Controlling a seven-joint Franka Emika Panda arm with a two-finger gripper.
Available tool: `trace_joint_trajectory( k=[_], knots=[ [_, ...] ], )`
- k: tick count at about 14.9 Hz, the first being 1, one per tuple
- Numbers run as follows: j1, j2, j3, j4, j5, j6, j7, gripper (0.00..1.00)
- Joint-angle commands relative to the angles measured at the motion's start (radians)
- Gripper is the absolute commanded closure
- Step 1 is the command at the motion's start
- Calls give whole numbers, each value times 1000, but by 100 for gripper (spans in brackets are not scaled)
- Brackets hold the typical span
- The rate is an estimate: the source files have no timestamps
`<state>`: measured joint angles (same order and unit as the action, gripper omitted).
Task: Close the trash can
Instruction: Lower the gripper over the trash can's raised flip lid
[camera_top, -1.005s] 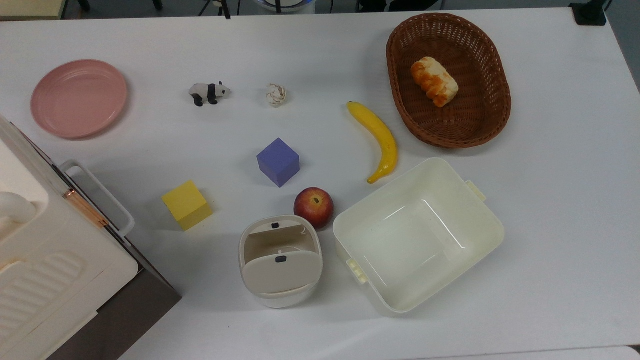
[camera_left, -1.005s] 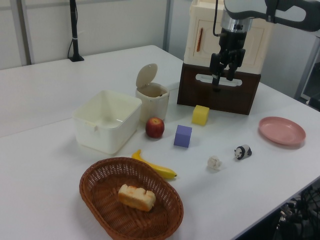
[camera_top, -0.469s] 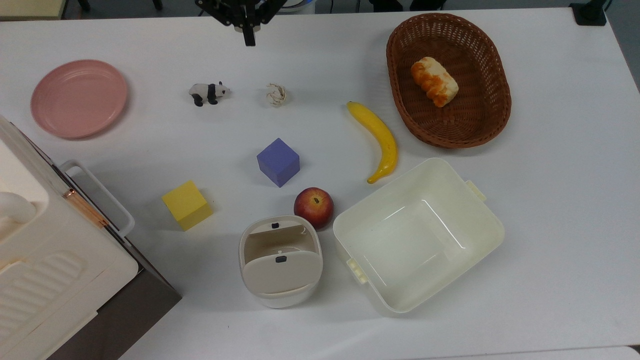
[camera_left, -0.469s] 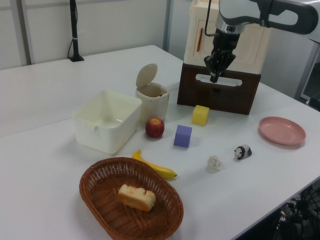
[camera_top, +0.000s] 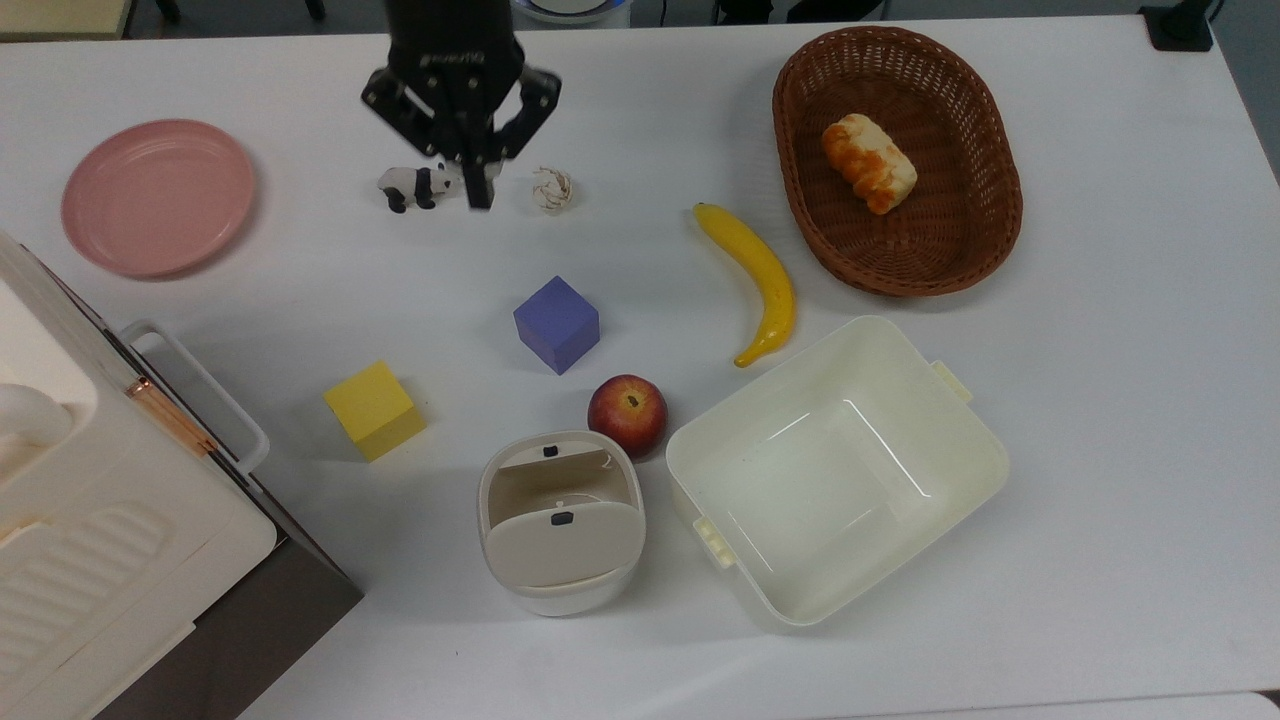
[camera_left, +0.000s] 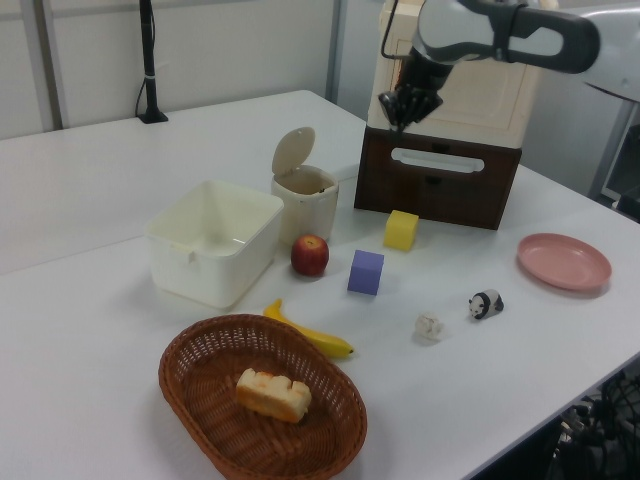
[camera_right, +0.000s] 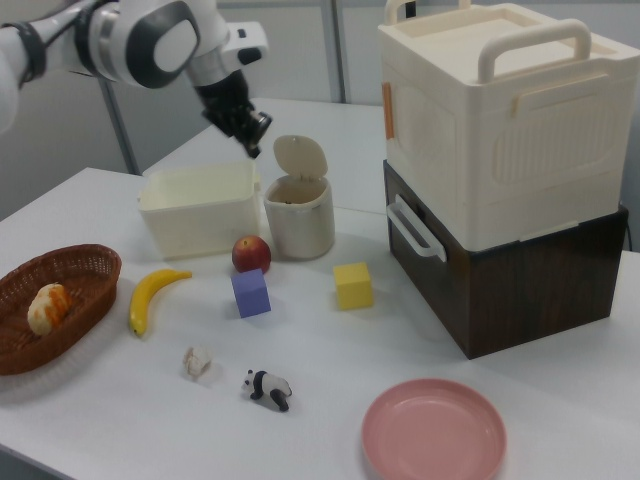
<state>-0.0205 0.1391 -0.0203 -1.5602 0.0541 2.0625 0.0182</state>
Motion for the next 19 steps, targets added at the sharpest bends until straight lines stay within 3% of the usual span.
trace_joint_trajectory(
  k=[1,6,19],
  knots=[
    [-7,112,10,109,16,160,20,100],
    [-7,197,13,143,12,419,6,100],
    [56,362,-1,177,-16,742,3,99]
  ],
)
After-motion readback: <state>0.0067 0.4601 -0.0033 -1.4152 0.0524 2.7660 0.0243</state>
